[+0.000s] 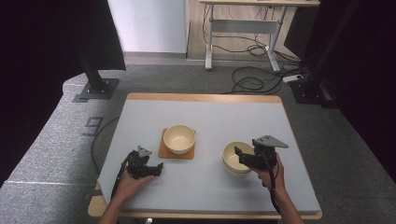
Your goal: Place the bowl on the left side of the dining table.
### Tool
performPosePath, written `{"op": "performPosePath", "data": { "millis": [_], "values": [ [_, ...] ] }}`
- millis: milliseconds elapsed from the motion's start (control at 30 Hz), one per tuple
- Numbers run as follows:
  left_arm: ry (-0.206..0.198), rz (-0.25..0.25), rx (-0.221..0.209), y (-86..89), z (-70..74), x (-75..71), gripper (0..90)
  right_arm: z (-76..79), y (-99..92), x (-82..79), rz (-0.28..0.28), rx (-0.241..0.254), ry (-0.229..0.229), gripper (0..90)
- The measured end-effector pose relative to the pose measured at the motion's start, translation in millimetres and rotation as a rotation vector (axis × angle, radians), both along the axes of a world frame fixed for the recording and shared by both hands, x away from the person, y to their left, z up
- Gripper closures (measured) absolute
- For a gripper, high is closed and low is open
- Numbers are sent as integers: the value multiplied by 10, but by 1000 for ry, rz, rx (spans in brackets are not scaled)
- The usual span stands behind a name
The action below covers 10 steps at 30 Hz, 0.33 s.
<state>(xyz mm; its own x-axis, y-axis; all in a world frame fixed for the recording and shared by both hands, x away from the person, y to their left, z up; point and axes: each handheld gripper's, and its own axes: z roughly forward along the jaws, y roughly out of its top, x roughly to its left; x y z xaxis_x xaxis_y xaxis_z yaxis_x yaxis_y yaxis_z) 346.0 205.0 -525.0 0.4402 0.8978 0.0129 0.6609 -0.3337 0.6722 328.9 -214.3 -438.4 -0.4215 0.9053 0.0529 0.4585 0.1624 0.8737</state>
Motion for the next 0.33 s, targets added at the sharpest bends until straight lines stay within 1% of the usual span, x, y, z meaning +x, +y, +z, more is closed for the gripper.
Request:
{"op": "performPosePath", "data": {
  "millis": [233,333],
  "values": [
    [1,0,-1,0,1,1,142,-63,-97,-20,-19,-3,17,210],
    [1,0,-1,0,1,2,141,-74,-106,-18,-13,-10,20,207]
  ]
}}
